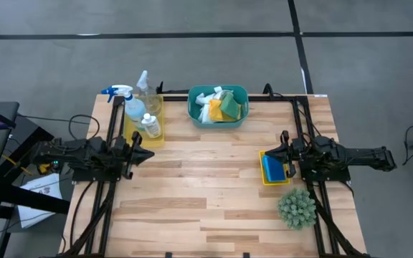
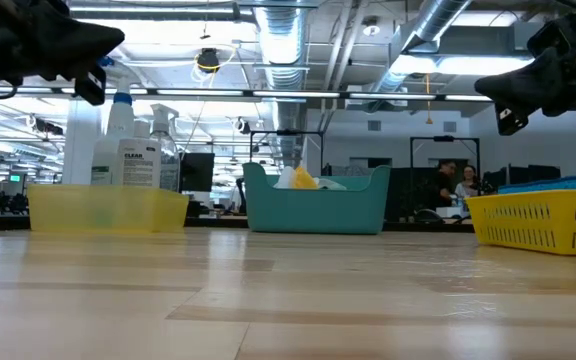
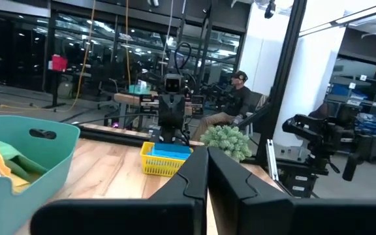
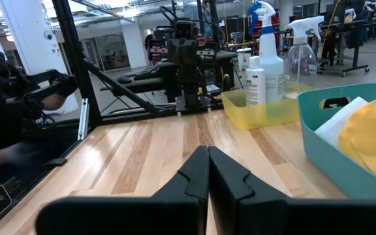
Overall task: Pick & Place Kitchen Items
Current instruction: Return to Home Position
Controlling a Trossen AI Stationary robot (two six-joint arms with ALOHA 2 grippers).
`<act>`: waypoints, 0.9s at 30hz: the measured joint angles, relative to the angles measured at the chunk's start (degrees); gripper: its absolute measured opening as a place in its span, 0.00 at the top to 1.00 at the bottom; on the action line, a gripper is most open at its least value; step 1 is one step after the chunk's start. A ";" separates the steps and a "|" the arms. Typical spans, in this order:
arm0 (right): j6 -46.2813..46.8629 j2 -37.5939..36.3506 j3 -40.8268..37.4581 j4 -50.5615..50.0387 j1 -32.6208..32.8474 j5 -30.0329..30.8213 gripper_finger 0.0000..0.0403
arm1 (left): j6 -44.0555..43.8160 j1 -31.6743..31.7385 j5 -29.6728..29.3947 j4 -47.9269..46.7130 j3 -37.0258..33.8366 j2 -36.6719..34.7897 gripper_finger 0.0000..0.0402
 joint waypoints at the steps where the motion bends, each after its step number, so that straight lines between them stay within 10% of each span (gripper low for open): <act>1: 0.00 0.00 0.00 0.00 0.00 0.00 1.00 | -0.02 0.15 0.00 0.02 0.00 0.00 0.99; 27: 0.00 0.00 0.00 -0.01 -0.01 0.00 1.00 | -0.04 0.15 -0.20 2.95 0.07 -2.51 0.99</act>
